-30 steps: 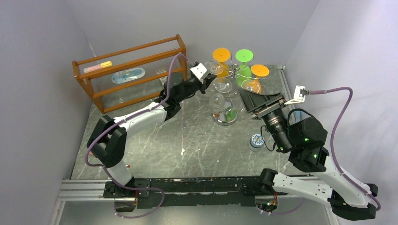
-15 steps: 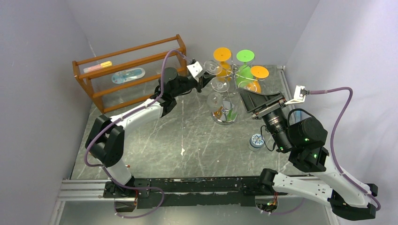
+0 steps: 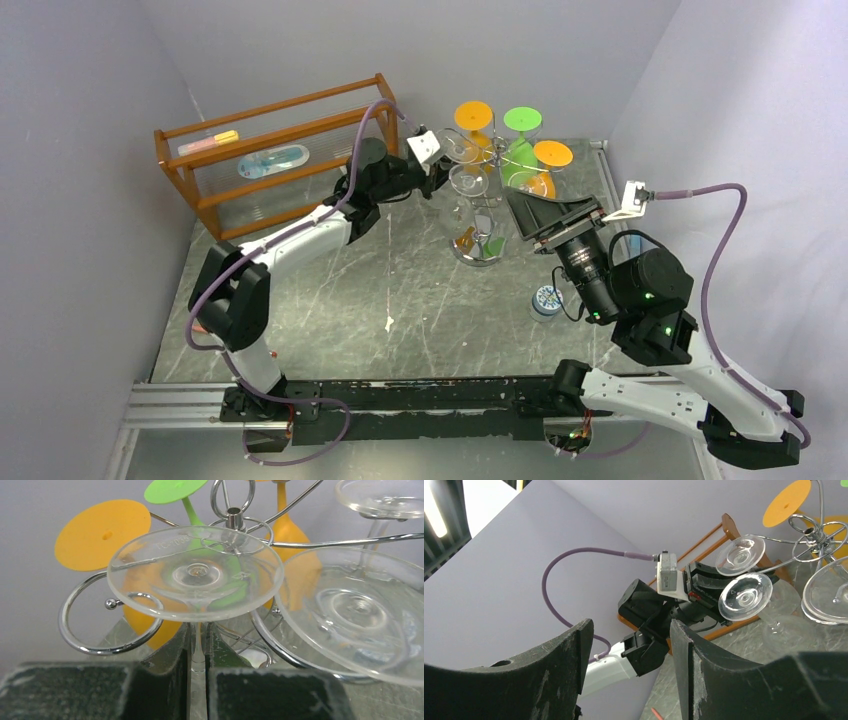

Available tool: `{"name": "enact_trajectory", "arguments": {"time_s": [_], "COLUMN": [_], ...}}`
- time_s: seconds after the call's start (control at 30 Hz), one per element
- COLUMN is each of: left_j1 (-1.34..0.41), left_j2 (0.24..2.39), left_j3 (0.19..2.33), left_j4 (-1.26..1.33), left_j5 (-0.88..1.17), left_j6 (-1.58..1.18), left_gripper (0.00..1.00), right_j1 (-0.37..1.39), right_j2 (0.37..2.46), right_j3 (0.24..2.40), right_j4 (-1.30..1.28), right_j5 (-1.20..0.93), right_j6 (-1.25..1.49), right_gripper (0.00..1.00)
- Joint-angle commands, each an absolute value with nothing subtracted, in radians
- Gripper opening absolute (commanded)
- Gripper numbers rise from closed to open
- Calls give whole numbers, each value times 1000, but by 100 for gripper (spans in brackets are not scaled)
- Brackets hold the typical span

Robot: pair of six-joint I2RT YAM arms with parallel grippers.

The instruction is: Place the wine glass upside down on the wine glass rack

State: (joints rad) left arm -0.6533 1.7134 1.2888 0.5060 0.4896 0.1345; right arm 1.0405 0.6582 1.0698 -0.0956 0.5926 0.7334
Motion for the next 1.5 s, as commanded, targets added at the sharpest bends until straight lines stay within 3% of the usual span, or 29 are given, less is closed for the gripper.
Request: {"name": "enact_trajectory", "arguments": {"time_s": [0.0,0.6,1.0,1.47], "left_j1": [-652,-653,-654,-651], "left_j2": [1745,1794,1779,1778], "left_j3": [1386,1461,1395,1322], "left_j4": [443,362,532,668], "left_j5": [480,283,169,225], "left_j6": [168,70,6,-31], "left_gripper": [5,5,8,7], "right_j1": [1040,1040,1041,1041], "right_j2": [661,669,670,744], "right_j3": [1065,1062,1061,1135], "right_j4": [-78,-71,-69,-159], "right_j5": [606,591,580,584], "right_j6": [739,750,753,703], "right_gripper": [61,61,60,60]}}
